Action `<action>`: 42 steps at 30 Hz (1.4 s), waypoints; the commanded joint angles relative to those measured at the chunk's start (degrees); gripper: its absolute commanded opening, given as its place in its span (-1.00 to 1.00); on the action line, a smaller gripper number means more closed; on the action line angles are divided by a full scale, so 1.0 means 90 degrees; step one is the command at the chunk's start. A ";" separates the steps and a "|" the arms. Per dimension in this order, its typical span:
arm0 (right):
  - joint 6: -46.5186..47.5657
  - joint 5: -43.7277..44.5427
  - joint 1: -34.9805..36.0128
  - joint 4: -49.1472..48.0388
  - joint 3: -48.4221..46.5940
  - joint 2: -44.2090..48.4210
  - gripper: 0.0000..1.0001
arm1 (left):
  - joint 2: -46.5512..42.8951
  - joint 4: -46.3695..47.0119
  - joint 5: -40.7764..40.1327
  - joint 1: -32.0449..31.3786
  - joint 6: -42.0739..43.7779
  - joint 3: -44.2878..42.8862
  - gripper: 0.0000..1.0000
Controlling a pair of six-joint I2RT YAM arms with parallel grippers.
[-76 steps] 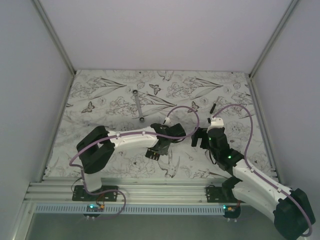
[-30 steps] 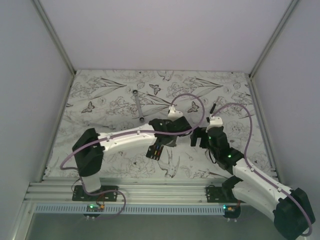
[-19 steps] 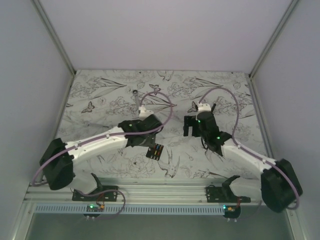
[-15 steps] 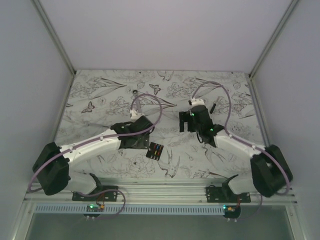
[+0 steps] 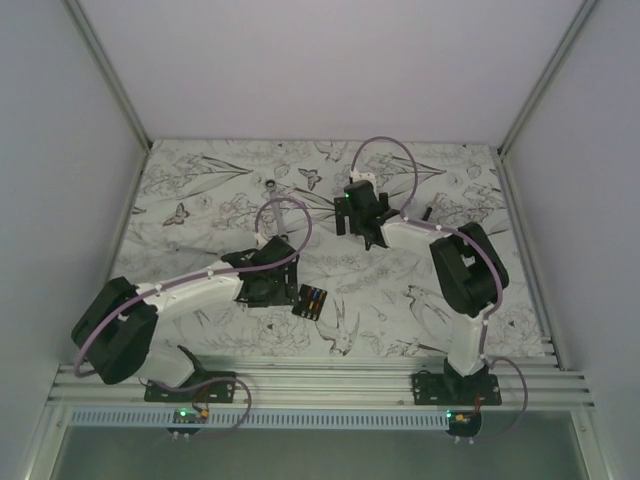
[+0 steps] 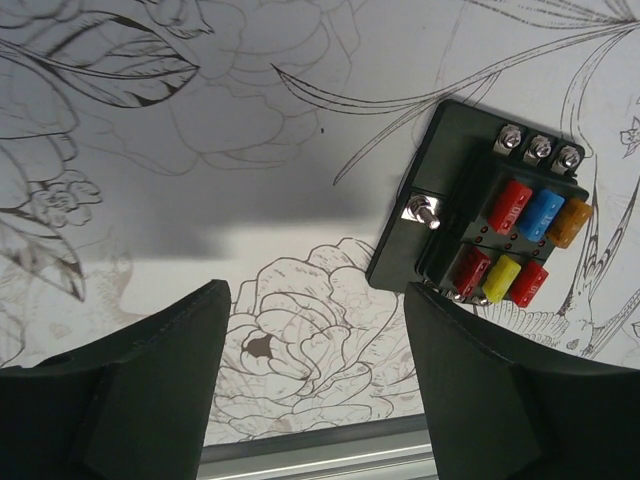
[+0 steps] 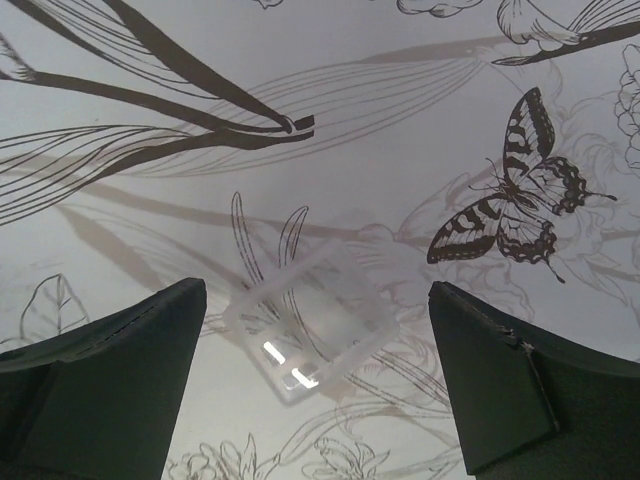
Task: Snap on the fuse box
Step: Adjust the fuse box base at the center of the board.
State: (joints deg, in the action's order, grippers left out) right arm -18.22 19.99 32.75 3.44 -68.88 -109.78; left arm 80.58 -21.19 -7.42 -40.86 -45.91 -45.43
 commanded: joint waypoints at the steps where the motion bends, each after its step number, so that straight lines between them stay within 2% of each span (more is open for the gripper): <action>1: -0.0084 0.0521 -0.0036 0.0237 -0.0433 -0.0340 0.99 | 0.0317 0.0285 0.0426 0.0035 -0.0142 0.0132 0.46; 8: -0.0090 0.0784 -0.0048 0.0409 -0.0142 -0.0243 0.99 | 0.0565 0.0323 0.0405 -0.0010 -0.0217 0.0210 0.23; 17: -0.0089 0.0869 -0.0101 0.0409 0.0582 0.0418 0.99 | 0.0786 0.0501 0.0501 -0.0396 -0.0477 0.0220 -0.21; 22: -0.0090 0.0713 -0.0156 0.0366 0.0786 0.0673 0.99 | 0.0895 0.0633 0.0518 -0.0540 -0.0531 0.0148 -0.32; 35: -0.0011 0.0190 -0.0301 0.0121 0.1052 0.1130 0.99 | 0.1199 0.0781 0.0603 -0.0795 -0.0611 -0.0099 -0.46; 42: -0.0085 -0.0389 -0.0526 0.0044 0.0885 0.0956 0.99 | 0.0680 0.0758 0.0450 -0.0774 -0.0614 0.0099 -0.34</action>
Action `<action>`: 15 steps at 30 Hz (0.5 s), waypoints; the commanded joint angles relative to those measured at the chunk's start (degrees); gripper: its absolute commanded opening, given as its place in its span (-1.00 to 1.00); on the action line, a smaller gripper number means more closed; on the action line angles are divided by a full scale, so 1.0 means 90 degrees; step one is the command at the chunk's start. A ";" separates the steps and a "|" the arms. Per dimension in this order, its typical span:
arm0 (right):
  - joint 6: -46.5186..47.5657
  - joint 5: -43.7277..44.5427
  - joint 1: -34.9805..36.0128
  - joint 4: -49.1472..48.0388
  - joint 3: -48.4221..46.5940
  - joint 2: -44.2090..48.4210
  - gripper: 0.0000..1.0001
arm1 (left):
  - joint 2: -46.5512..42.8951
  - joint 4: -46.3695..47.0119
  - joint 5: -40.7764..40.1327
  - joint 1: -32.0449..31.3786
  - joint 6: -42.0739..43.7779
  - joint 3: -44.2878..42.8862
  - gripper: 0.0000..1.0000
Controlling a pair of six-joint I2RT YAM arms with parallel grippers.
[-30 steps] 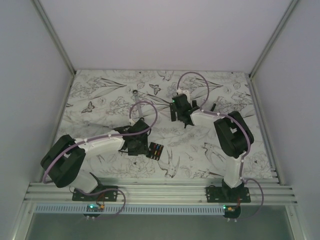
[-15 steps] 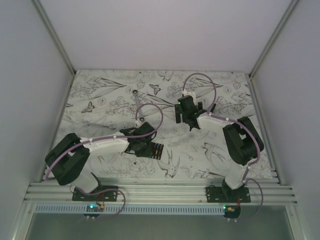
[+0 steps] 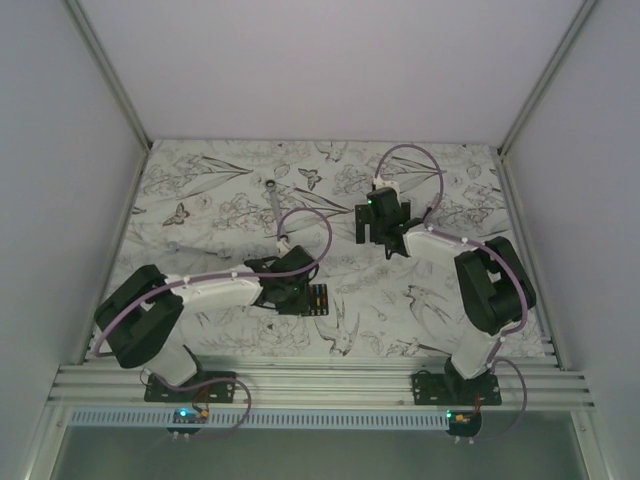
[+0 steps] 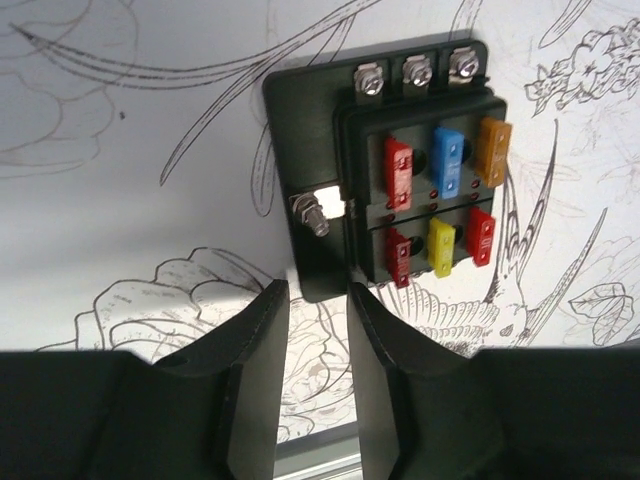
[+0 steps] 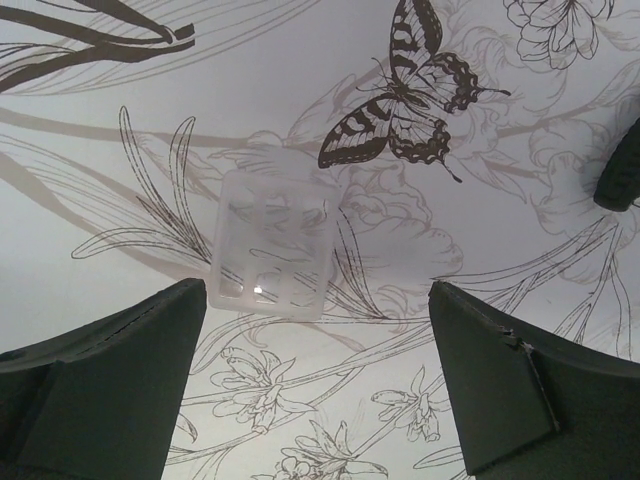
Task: Snap on the fuse box
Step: Adjust the fuse box base at the center of the board, then pick up the fuse box cover from the center of the board.
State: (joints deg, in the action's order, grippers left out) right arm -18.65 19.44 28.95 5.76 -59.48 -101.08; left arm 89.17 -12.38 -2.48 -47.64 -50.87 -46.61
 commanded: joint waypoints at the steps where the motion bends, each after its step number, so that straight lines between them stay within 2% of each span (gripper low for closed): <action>1: -0.0023 -0.0325 -0.0110 -0.0213 -0.0217 -0.0060 0.99 | -0.0382 -0.0235 -0.0125 -0.0004 -0.0053 0.0277 -0.29; 7: -0.0053 -0.0386 -0.0140 -0.0176 -0.0523 -0.0414 0.99 | -0.1066 -0.0512 -0.0221 0.0286 0.0091 0.0493 0.01; 15: -0.0094 -0.0384 -0.0140 -0.0016 -0.0829 -0.0801 0.59 | -0.1874 -0.0845 -0.0116 0.0767 0.0235 0.0770 0.38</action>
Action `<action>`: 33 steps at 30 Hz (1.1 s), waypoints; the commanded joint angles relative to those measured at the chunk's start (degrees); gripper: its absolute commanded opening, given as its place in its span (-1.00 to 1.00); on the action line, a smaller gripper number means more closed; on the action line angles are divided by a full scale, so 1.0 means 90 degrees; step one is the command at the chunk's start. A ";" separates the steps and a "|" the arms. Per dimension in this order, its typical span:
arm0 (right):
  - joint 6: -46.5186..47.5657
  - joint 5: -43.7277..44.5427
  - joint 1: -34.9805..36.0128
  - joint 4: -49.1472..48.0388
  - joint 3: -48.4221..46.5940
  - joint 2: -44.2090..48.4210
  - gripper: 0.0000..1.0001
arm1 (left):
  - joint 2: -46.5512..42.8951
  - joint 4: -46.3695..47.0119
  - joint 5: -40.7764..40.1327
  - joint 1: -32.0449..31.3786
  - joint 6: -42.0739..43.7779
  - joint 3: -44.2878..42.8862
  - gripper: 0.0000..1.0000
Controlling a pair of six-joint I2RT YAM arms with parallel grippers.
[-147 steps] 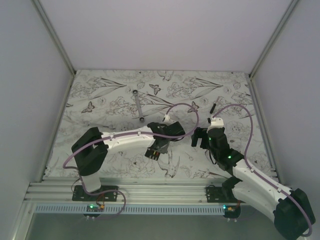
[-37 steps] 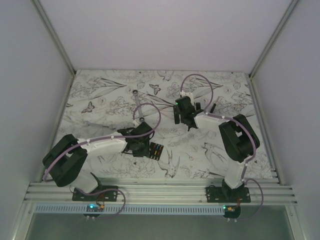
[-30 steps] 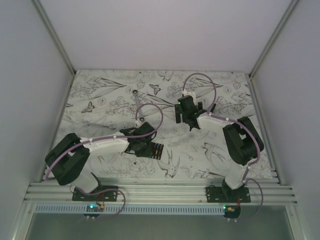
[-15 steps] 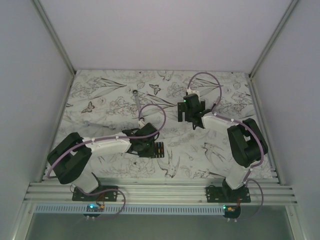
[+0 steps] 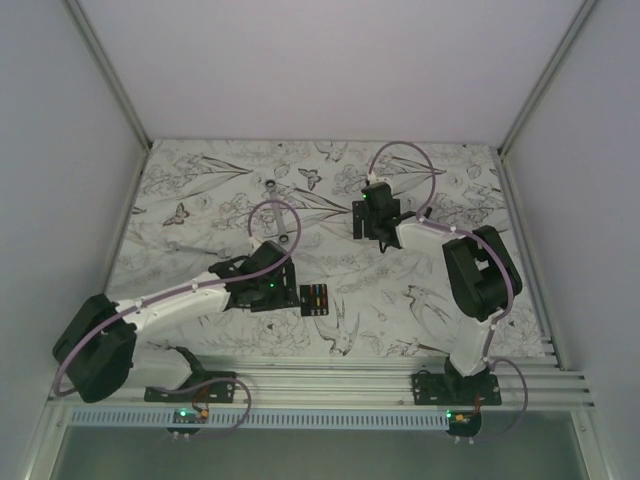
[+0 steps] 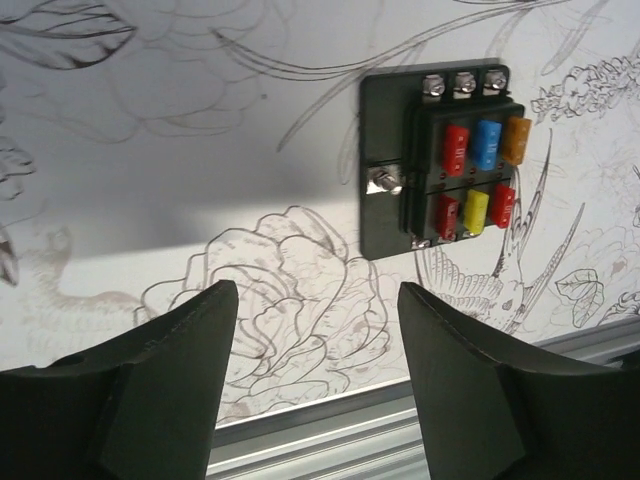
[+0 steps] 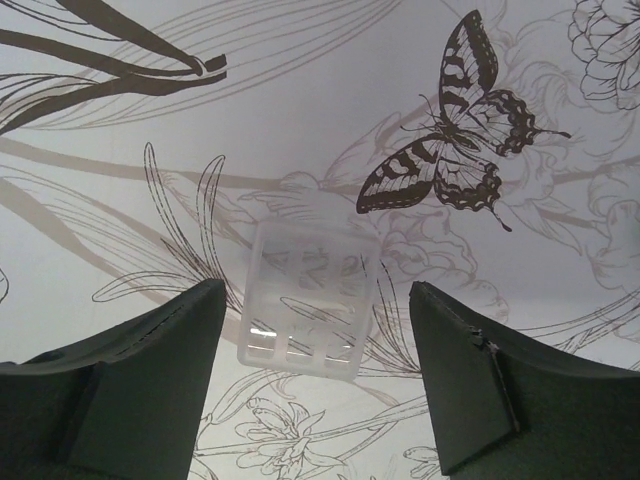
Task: Snap on the fuse box
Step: Pick up the fuse box cover from the center of the board.
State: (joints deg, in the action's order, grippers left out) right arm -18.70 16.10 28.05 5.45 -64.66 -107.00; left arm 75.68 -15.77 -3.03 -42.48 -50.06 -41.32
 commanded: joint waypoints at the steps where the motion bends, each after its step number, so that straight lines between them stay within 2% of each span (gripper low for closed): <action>1: -0.0093 -0.0024 -0.0041 0.0028 -0.0270 -0.0178 0.56 | -0.0570 -0.0554 -0.0080 0.0254 0.0172 0.0195 0.43; 6: -0.0150 -0.0025 -0.0041 0.0094 -0.0286 -0.0232 0.37 | -0.1177 -0.1035 -0.0222 0.0493 0.0381 0.0151 0.66; 11: -0.0200 -0.0060 -0.0024 0.0197 -0.0292 -0.0209 0.17 | -0.1575 -0.1487 -0.0466 0.0662 0.0677 0.0038 0.79; 15: -0.0249 -0.0103 0.0098 0.0325 -0.0205 0.0067 0.09 | -0.1854 -0.1736 -0.1067 0.0784 0.0956 0.0051 0.95; 18: -0.0342 -0.0079 0.0313 0.0460 -0.0080 0.0407 0.09 | -0.2085 -0.1840 -0.1467 0.0804 0.0975 0.0147 0.99; 25: -0.0999 0.0085 0.1158 0.0882 0.0363 0.1380 0.08 | -0.2519 -0.1905 -0.1791 0.0823 0.0917 0.0534 0.99; 33: -0.2250 0.0653 0.2695 0.1351 0.0743 0.2081 0.08 | -0.3085 -0.1946 -0.1870 0.0823 0.0823 0.0711 0.99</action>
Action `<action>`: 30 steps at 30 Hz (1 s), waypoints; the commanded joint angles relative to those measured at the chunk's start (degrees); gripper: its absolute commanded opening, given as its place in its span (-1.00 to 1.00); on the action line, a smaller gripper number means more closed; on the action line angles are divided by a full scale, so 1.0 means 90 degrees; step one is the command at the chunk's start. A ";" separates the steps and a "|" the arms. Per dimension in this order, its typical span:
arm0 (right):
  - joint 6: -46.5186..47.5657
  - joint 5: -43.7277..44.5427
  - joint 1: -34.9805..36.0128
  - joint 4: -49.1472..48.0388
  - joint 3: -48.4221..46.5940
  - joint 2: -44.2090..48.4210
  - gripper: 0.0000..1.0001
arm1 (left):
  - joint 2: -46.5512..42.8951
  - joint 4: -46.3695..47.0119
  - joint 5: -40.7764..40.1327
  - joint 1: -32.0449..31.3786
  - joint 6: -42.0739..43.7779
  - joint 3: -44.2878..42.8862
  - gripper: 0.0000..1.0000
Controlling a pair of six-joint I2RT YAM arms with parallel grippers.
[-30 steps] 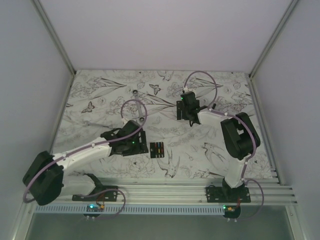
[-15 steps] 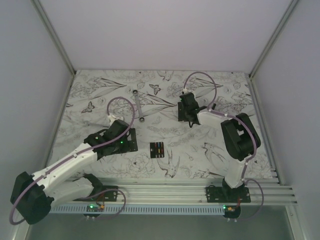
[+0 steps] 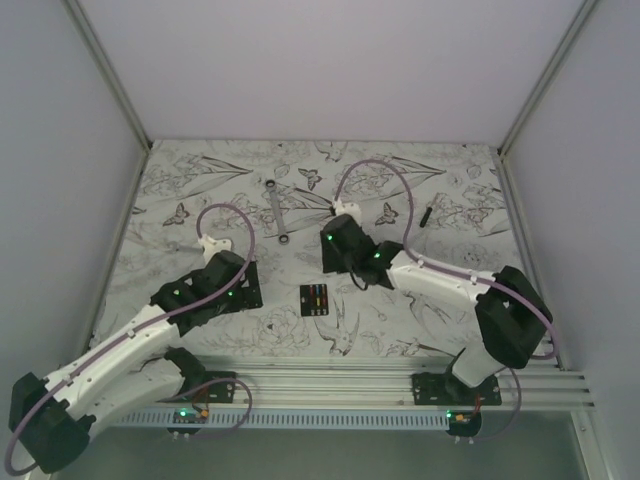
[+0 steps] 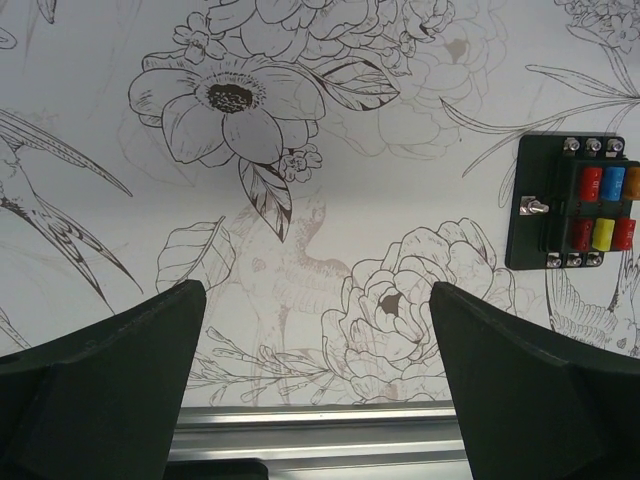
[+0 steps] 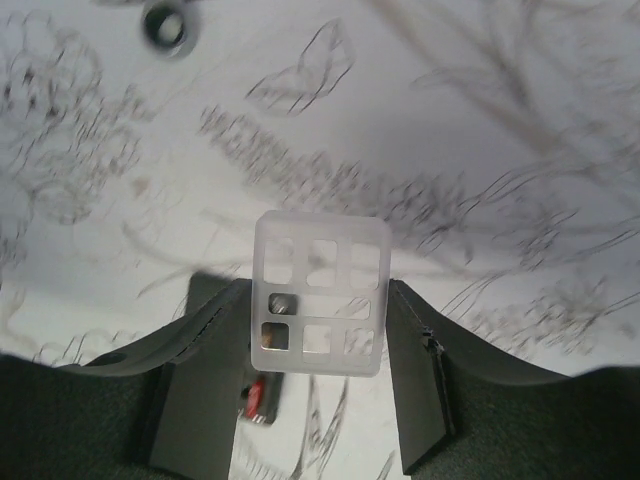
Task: Snap on the fuse box
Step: Pick up the fuse box cover from the center of the board, then close the fuse box cover on the fuse box base.
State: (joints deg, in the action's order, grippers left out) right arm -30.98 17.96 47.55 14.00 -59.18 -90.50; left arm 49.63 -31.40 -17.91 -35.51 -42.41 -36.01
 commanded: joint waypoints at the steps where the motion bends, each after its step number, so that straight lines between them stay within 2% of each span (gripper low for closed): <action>1: -0.1062 0.0536 0.0691 0.0478 0.0133 0.0263 0.08 | -0.0214 -0.0220 -0.0217 0.0049 -0.0027 0.0138 0.99; 6: -0.1593 0.0954 0.1433 0.0742 -0.0031 0.0126 0.08 | -0.0187 -0.0229 -0.0178 0.0054 -0.0035 0.0119 0.99; 11: -0.1986 0.1165 0.1795 0.0963 -0.0212 -0.0453 0.10 | -0.0164 -0.0224 -0.0186 0.0049 -0.0051 0.0124 0.99; 30: -0.2328 0.1205 0.1958 0.1057 -0.0396 -0.0871 0.18 | 0.0030 -0.0229 -0.0217 0.0049 -0.0053 0.0086 0.99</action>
State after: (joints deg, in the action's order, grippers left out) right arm -49.12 26.94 64.38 22.33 -60.40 -97.95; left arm 49.50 -31.77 -18.22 -35.51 -42.61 -35.68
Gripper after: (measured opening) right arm 0.585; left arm 0.995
